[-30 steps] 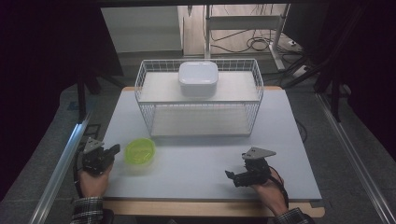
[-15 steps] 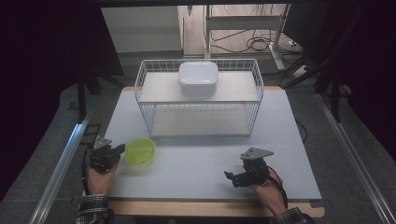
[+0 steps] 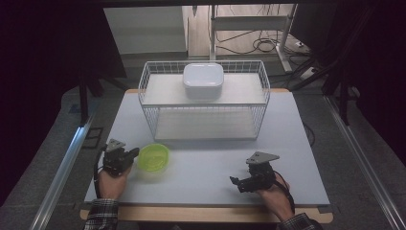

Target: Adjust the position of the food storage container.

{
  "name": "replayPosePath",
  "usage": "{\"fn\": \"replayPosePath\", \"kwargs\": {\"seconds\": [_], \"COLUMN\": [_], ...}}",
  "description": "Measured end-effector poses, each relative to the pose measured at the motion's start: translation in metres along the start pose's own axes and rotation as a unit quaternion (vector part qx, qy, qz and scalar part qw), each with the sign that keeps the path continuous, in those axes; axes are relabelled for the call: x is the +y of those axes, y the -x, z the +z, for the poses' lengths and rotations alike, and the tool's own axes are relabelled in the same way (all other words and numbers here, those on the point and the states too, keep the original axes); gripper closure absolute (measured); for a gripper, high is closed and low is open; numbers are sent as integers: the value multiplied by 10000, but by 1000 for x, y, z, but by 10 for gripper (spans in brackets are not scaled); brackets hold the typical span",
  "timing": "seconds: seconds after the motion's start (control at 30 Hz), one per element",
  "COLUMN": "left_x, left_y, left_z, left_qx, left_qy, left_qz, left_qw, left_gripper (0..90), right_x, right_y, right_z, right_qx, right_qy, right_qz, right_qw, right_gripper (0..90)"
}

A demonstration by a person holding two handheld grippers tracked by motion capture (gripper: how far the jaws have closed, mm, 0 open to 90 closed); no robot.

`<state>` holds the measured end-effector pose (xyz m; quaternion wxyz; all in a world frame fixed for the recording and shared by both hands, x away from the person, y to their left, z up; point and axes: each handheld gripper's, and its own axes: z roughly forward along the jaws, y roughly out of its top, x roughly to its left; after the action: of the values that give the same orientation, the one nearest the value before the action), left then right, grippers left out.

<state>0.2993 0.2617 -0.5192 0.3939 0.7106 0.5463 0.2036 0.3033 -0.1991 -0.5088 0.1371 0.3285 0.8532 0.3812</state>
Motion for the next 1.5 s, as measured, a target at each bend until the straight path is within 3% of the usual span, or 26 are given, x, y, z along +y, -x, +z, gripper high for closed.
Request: {"fn": "replayPosePath", "kwargs": {"seconds": [0.37,0.6,0.67,0.87,0.97,1.3,1.43,1.5], "left_x": [4,2,0,-8,-12,-13,-10,-8], "left_y": [27,21,19,25,29,48,61,66], "left_z": [9,7,6,11,13,19,25,27], "left_qx": [-365,-217,-261,-609,-807,-1090,-1134,-1154], "left_qy": [-58,-150,-233,-618,-764,-857,-892,-866], "left_qz": [215,245,264,584,613,796,1048,1083], "left_qw": [9991,9994,9990,9945,9919,9871,9840,9836], "left_gripper": [898,898,898,898,898,898,898,897], "right_x": [0,-1,-1,-1,-1,-2,-2,-2], "right_y": [0,1,1,1,1,0,-1,-1], "right_z": [0,0,0,0,0,2,4,5], "right_qx": [3,0,4,1,0,36,60,70], "right_qy": [-25,-37,-38,-51,-57,-85,-101,-128], "right_qz": [6,13,24,8,5,-1,3,-6], "right_qw": [10000,10000,10000,10000,10000,10000,9999,9999], "right_gripper": [60,60,60,60,60,60,60,60]}}
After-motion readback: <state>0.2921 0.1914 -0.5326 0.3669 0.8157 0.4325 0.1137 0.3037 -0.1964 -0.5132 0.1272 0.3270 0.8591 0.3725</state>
